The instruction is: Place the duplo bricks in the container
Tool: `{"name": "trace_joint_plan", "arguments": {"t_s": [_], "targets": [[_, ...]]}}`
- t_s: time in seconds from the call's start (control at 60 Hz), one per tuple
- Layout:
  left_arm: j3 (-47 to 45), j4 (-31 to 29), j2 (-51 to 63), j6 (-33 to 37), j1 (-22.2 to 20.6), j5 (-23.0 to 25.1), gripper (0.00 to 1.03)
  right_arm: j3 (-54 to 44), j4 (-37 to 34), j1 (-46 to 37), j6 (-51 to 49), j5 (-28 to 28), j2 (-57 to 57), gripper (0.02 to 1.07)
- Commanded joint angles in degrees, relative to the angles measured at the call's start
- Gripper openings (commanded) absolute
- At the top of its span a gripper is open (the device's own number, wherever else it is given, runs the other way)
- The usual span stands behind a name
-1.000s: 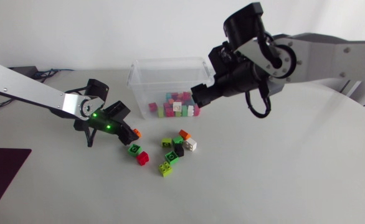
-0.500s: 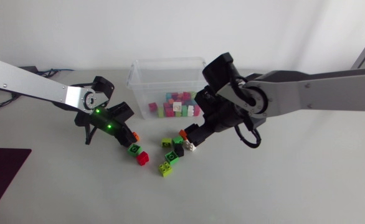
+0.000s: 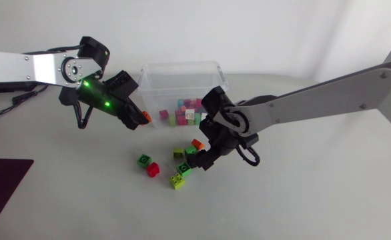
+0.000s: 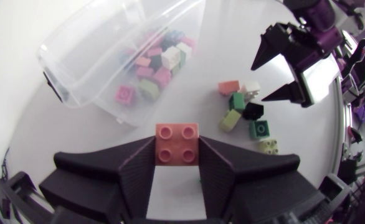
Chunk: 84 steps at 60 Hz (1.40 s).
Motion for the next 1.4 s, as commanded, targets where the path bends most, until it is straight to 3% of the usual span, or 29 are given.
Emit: {"name": "trace_joint_plan", "arguments": {"t_s": [0.0, 0.133, 0.35, 0.467, 0.683, 0.917, 1.0, 1.017, 1.033, 1.05, 1.117, 1.133, 1.383], "targets": [[2.95, -1.2, -2.03, -2.38, -0.71, 1.11, 0.19, 2.56, 0.67, 0.3, -1.19, 0.44, 3.01, 0.92], [5.94, -1.47, -2.56, -4.58, -1.23, 1.64, 0.19, 4.49, 1.37, 0.3, -1.63, 0.26, 5.64, 0.74], [10.59, -0.33, -1.07, -8.44, -1.59, 1.99, 0.2, 5.9, 2.16, 0.48, -1.8, -1.06, 7.23, 0.34], [13.32, 1.52, 1.04, -10.73, -1.94, 2.08, 0.2, 5.81, 2.78, 0.3, -1.98, -1.58, 7.75, 0.28], [17.98, 4.86, 5.53, -14.24, -2.55, 1.99, 0.22, 3.0, 3.13, -0.84, -2.33, -2.37, 0.63, 0.28], [24.92, 7.76, 12.12, -18.11, -2.38, 1.99, 0.23, 3.7, -1.27, -2.07, -2.77, -3.08, -9.83, 0.28], [27.38, 8.2, 14.31, -19.34, -2.29, 1.29, 0.37, 4.49, -2.5, -2.33, -2.77, -3.08, -11.67, 0.28], [28.44, 8.2, 15.37, -19.78, -2.2, 0.67, 0.49, 4.93, -3.11, -2.51, -2.77, -3.08, -12.37, 0.28], [28.52, 8.2, 15.37, -19.78, -2.2, 0.67, 0.5, 5.2, -3.29, -2.51, -2.77, -3.08, -12.73, 0.28], [29.14, 8.2, 16.07, -20.22, -2.11, 0.41, 0.62, 5.46, -3.55, -2.6, -2.77, -3.08, -13.08, 0.28], [29.14, 8.55, 16.42, -20.31, -1.94, 0.15, 0.95, 6.52, -3.99, -2.95, -2.68, -3.43, -14.31, 0.28], [28.96, 8.81, 16.42, -20.31, -1.94, -0.12, 0.98, 6.69, -3.99, -2.95, -2.68, -3.43, -14.48, 0.28], [20.09, 10.84, 9.22, -17.85, 0.0, -0.47, 0.99, 13.2, -3.82, -5.06, -1.36, -3.78, -16.24, 0.28]]}}
